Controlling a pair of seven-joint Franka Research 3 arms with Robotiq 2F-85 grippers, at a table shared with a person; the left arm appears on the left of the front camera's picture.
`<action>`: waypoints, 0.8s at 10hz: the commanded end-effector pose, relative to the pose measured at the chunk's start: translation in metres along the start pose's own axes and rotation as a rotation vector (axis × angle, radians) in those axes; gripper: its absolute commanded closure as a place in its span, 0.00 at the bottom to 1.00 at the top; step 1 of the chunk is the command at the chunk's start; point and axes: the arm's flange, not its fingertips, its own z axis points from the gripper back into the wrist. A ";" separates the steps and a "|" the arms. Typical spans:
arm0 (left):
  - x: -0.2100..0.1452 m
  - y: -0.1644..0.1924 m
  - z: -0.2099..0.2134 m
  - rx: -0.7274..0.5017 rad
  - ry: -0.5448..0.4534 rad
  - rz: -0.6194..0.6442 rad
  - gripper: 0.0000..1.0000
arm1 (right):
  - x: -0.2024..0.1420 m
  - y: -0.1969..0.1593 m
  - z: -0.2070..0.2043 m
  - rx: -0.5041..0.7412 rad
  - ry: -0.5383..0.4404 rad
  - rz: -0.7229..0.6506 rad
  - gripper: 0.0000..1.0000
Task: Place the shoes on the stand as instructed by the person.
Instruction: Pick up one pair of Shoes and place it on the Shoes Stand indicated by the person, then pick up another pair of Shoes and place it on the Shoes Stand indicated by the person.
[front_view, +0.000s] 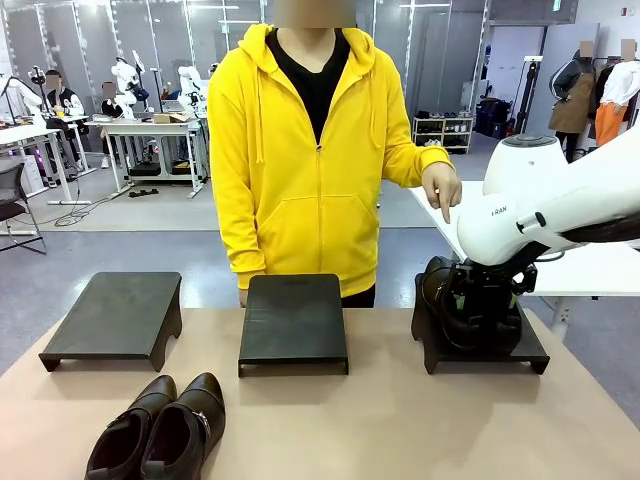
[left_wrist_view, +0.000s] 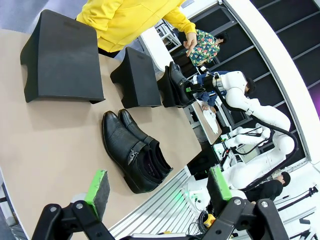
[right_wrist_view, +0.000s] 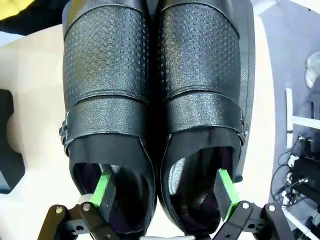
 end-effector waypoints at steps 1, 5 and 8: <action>0.000 0.000 0.001 -0.004 -0.004 -0.002 0.00 | -0.006 0.002 0.001 0.006 -0.028 -0.046 0.00; 0.000 0.000 0.001 -0.004 -0.004 -0.002 0.00 | 0.000 0.000 0.001 0.000 -0.002 -0.001 0.00; 0.000 0.000 0.001 -0.004 -0.004 -0.002 0.00 | 0.000 0.000 0.001 0.000 -0.002 -0.001 0.00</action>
